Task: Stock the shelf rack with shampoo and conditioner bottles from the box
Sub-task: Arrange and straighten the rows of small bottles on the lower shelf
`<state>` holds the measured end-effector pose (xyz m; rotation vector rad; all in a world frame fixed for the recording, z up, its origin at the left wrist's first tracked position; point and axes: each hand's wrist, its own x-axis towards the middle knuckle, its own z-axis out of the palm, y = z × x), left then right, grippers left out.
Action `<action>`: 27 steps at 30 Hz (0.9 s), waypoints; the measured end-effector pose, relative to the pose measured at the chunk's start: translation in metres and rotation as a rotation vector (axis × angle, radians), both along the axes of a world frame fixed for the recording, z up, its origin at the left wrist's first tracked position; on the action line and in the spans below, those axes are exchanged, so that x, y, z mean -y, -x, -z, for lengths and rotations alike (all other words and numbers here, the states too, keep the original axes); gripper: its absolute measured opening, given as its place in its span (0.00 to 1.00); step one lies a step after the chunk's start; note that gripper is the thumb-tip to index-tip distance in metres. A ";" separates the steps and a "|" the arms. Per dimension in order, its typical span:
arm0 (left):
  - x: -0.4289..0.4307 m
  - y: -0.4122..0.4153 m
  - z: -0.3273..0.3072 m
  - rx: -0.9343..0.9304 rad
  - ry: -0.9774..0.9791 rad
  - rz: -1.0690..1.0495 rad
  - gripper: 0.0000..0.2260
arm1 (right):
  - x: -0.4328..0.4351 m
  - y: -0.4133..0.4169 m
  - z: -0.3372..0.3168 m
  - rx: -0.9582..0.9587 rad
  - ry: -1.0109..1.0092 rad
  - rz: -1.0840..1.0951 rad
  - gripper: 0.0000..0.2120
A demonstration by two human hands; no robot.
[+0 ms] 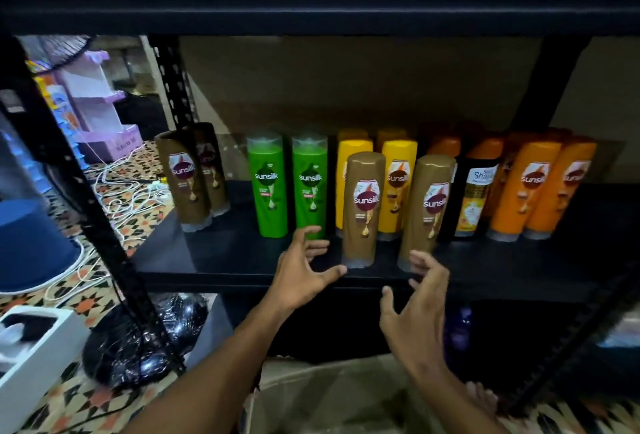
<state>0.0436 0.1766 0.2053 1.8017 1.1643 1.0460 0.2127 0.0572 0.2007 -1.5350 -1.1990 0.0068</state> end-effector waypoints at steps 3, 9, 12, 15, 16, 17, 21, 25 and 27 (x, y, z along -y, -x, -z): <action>0.002 0.056 -0.005 -0.004 -0.022 -0.077 0.34 | -0.006 0.050 -0.010 0.083 -0.037 -0.220 0.30; -0.014 0.147 -0.021 -0.014 -0.141 -0.306 0.32 | -0.057 0.136 -0.027 0.098 0.197 -0.555 0.35; -0.035 0.183 -0.025 0.001 -0.274 -0.498 0.32 | -0.093 0.182 -0.029 0.106 0.311 -0.631 0.38; -0.069 0.203 -0.026 0.023 -0.254 -0.585 0.36 | -0.139 0.219 -0.023 0.064 0.329 -0.604 0.37; -0.085 0.209 -0.023 0.029 -0.210 -0.600 0.38 | -0.157 0.231 -0.019 0.028 0.349 -0.580 0.36; -0.097 0.211 -0.022 0.040 -0.174 -0.598 0.39 | -0.173 0.238 -0.017 -0.006 0.382 -0.551 0.35; -0.135 0.220 -0.019 0.116 -0.119 -0.484 0.39 | -0.229 0.253 -0.014 -0.062 0.436 -0.488 0.39; -0.149 0.233 -0.005 0.186 -0.143 -0.423 0.24 | -0.269 0.258 -0.014 -0.120 0.410 -0.497 0.42; -0.152 0.236 0.002 0.203 -0.151 -0.460 0.22 | -0.285 0.262 -0.012 -0.137 0.389 -0.490 0.47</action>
